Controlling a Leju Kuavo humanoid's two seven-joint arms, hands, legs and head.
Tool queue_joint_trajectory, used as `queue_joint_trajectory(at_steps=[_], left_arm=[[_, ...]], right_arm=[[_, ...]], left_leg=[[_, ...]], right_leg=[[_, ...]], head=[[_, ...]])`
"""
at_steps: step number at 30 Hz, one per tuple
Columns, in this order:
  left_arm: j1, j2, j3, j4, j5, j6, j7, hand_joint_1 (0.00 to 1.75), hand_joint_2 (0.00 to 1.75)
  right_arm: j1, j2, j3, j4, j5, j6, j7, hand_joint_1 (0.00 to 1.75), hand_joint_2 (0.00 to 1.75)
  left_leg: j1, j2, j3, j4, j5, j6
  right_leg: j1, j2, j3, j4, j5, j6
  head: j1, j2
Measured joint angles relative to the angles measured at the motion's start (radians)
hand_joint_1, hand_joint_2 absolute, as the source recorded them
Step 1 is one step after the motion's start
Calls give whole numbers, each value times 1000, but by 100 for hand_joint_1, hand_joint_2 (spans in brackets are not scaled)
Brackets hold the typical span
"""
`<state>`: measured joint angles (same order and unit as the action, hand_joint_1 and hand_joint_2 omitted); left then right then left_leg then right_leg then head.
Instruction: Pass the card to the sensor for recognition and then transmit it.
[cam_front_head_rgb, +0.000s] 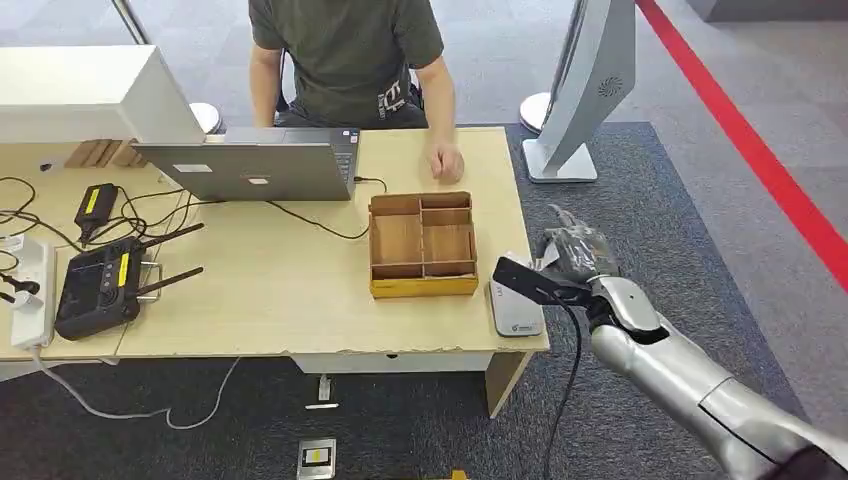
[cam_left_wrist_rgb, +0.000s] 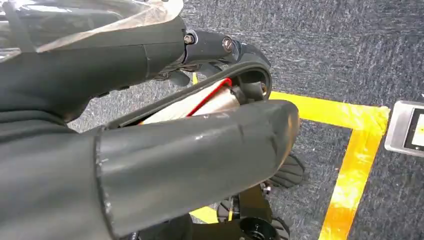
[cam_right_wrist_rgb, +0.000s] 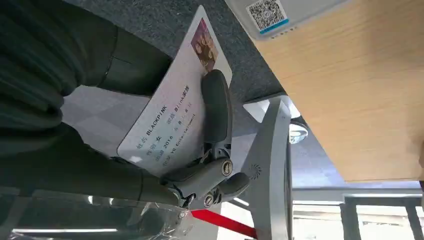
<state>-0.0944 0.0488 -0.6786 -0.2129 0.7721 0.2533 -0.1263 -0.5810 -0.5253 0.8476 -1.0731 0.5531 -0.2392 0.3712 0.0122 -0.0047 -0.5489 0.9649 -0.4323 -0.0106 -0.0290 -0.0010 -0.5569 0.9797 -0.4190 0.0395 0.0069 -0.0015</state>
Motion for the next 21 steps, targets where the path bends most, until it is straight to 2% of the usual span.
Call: queue_joint_trajectory(at_steps=[21], left_arm=[[4, 0, -8, 0, 22, -1, -3, 0, 0]], right_arm=[[22, 47, -3, 58, -4, 9, -30, 175, 175]], left_leg=[[0, 0, 0, 0, 0, 0]], right_leg=[[0, 0, 0, 0, 0, 0]], head=[[0, 0]])
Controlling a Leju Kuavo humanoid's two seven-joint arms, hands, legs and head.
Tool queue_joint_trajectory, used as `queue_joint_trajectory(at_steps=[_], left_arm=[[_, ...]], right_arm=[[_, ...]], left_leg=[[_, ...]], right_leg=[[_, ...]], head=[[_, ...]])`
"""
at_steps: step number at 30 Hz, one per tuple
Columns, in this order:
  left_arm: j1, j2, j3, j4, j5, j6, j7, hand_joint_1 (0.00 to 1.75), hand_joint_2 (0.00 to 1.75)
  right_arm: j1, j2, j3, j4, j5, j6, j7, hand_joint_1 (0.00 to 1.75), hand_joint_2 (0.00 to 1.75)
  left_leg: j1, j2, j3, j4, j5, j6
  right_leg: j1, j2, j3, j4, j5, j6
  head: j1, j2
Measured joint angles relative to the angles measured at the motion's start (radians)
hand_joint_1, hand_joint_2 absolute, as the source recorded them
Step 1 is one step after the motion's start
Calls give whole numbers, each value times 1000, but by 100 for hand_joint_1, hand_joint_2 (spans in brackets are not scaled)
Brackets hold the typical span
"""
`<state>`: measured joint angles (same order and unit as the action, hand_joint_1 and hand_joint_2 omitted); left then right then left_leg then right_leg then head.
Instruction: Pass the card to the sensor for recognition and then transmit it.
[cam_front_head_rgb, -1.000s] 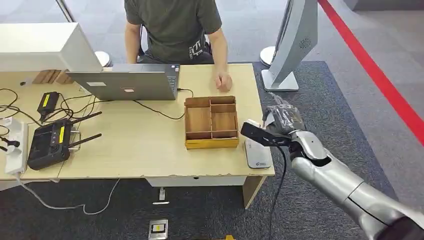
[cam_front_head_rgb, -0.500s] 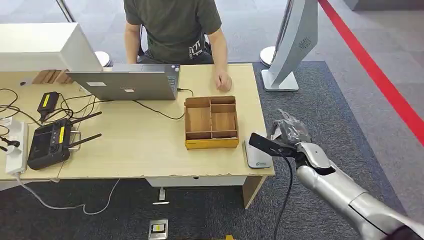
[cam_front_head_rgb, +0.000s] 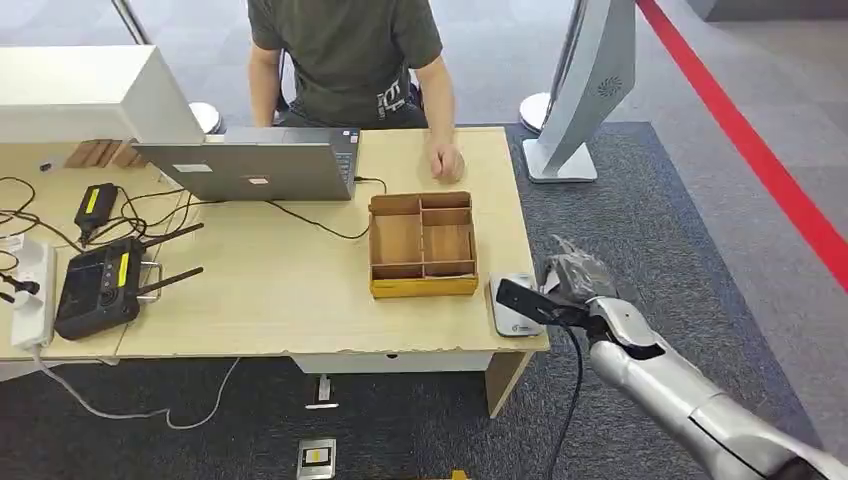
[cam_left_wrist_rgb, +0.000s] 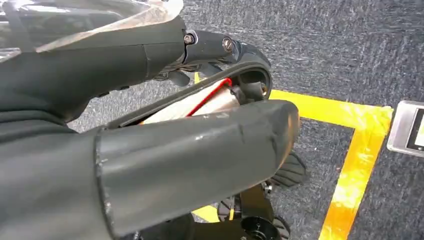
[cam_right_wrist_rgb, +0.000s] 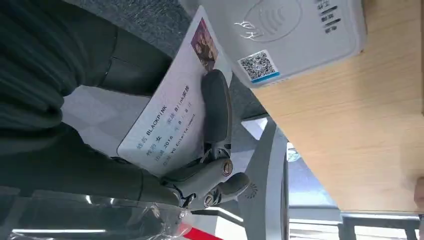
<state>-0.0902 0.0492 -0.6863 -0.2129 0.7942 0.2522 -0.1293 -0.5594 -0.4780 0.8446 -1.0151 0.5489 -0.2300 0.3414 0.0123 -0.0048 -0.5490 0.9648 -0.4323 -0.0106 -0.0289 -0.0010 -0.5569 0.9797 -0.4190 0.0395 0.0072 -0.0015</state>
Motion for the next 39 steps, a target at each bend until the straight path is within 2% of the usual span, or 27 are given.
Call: queue_joint_trajectory(at_steps=[11, 39], left_arm=[[1, 0, -9, 0, 0, 2, -2, 0, 0], [3, 6, -21, 0, 21, 0, -6, 0, 0]], right_arm=[[-1, 18, 10, 20, -5, 2, -1, 175, 175], [6, 44, 51, 51, -29, -44, -6, 175, 175]], left_leg=[[0, 0, 0, 0, 0, 0], [0, 0, 3, 0, 0, 0]], right_leg=[[0, 0, 0, 0, 0, 0], [0, 0, 2, 0, 0, 0]], head=[[0, 0], [0, 0]])
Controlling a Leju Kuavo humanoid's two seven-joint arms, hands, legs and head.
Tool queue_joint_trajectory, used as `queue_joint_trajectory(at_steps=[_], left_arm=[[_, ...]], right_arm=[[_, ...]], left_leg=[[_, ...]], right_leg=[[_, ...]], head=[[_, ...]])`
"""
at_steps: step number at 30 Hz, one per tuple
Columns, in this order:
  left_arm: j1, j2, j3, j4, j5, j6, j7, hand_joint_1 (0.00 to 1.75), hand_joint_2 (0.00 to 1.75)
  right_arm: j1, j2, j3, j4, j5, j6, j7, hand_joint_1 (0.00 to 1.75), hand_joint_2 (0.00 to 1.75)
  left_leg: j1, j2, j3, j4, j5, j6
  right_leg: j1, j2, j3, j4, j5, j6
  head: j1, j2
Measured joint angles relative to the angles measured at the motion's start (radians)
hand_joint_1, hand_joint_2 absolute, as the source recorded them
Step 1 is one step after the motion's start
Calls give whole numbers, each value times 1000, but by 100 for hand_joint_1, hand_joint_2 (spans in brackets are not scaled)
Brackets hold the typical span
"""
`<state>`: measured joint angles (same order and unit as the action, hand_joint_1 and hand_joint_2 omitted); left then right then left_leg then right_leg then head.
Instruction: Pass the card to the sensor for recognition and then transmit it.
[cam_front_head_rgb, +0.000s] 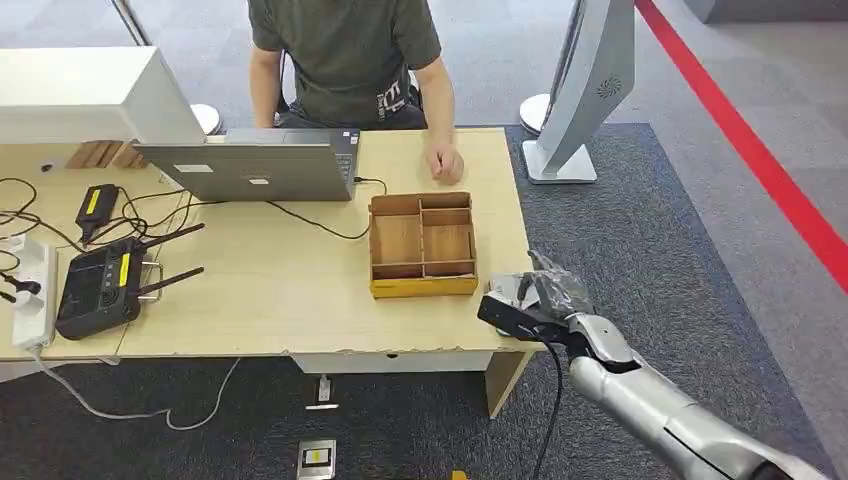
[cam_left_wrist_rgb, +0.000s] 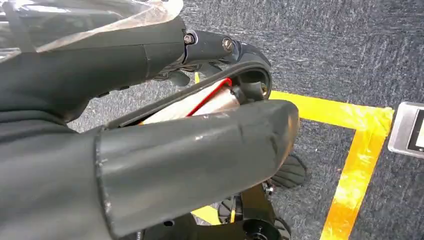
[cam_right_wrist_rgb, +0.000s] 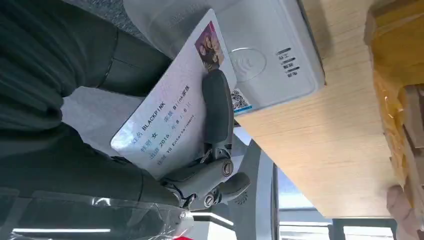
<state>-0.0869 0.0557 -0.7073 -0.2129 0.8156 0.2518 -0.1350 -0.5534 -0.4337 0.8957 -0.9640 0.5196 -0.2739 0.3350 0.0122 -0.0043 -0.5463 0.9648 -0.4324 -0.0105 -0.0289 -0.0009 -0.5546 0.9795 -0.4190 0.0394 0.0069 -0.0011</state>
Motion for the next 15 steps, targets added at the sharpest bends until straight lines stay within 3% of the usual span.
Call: queue_joint_trajectory(at_steps=[8, 11, 15], left_arm=[[0, 4, -14, 0, 13, -3, -3, 0, 0], [-1, 8, -24, 0, 18, -5, -3, 0, 0], [-1, 9, -32, 0, 18, -8, -3, 0, 0]], right_arm=[[-41, -29, 13, -25, 30, 5, 57, 175, 175], [-101, -62, 11, -85, 59, 48, 108, 175, 175], [-121, -76, 11, -119, 93, 56, 122, 175, 175]], left_leg=[[0, 0, -1, 0, 0, 0], [0, 0, -1, 0, 0, 0], [0, 0, -1, 0, 0, 0]], right_leg=[[0, 0, 0, 0, 1, 0], [0, 0, -1, 0, 0, 0], [0, 0, -1, 0, 0, 0]], head=[[0, 0], [0, 0], [0, 0]])
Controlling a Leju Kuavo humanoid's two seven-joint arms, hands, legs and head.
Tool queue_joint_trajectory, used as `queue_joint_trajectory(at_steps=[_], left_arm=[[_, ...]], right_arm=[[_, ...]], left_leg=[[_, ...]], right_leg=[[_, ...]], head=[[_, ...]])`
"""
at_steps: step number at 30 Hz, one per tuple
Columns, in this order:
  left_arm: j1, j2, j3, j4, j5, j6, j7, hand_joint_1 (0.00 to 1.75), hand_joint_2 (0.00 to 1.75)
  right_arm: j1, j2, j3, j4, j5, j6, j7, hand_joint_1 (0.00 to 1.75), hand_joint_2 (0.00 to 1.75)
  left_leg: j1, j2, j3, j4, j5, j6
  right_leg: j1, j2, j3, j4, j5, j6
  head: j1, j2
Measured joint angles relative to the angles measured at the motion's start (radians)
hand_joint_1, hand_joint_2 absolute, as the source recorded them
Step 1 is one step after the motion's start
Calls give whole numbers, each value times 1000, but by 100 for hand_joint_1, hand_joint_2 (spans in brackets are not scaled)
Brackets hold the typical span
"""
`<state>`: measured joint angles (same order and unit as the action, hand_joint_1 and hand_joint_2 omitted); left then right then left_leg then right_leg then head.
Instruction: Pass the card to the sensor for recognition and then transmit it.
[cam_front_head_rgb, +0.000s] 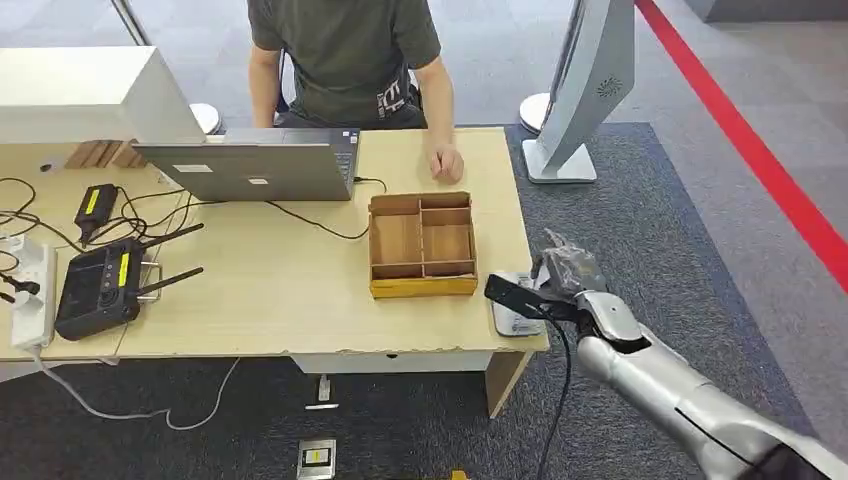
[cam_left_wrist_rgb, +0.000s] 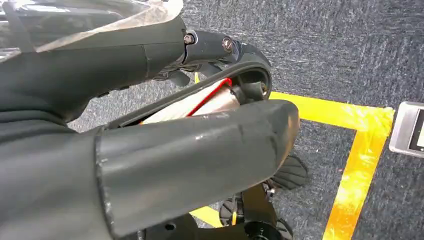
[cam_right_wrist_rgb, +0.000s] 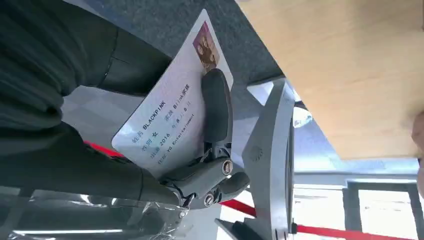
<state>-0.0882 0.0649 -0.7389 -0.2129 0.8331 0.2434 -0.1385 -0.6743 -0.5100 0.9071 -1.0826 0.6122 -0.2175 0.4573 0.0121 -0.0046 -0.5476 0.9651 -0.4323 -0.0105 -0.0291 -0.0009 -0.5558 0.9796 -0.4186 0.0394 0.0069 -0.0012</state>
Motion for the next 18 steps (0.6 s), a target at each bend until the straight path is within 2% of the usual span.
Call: queue_joint_trajectory(at_steps=[2, 7, 13, 18], left_arm=[[-3, 2, -12, 0, 2, -3, 0, 0, 0], [-11, 3, -27, 0, 3, -14, 11, 0, 0], [-24, 2, -48, 0, -9, -14, 32, 0, 0], [-46, -3, -72, -1, -22, -14, 49, 0, 0]], right_arm=[[-25, -23, 3, -55, 71, 37, 36, 175, 175], [-105, -64, -16, -174, 108, 143, 87, 175, 175], [-150, -66, -40, -250, 66, 167, 90, 175, 175], [-175, -30, -37, -262, 59, 164, 46, 175, 175]], left_leg=[[0, 0, -1, 0, 0, 0], [0, 0, -1, 0, 0, 0], [0, 0, -1, 0, 0, 0], [0, 0, -1, 0, 0, 0]], right_leg=[[0, 0, -1, 0, 0, 0], [0, 0, 0, 0, 0, 0], [0, 0, 0, 0, 0, 0], [0, 0, 0, 0, 0, 0]], head=[[0, 0], [0, 0], [0, 0], [0, 0]])
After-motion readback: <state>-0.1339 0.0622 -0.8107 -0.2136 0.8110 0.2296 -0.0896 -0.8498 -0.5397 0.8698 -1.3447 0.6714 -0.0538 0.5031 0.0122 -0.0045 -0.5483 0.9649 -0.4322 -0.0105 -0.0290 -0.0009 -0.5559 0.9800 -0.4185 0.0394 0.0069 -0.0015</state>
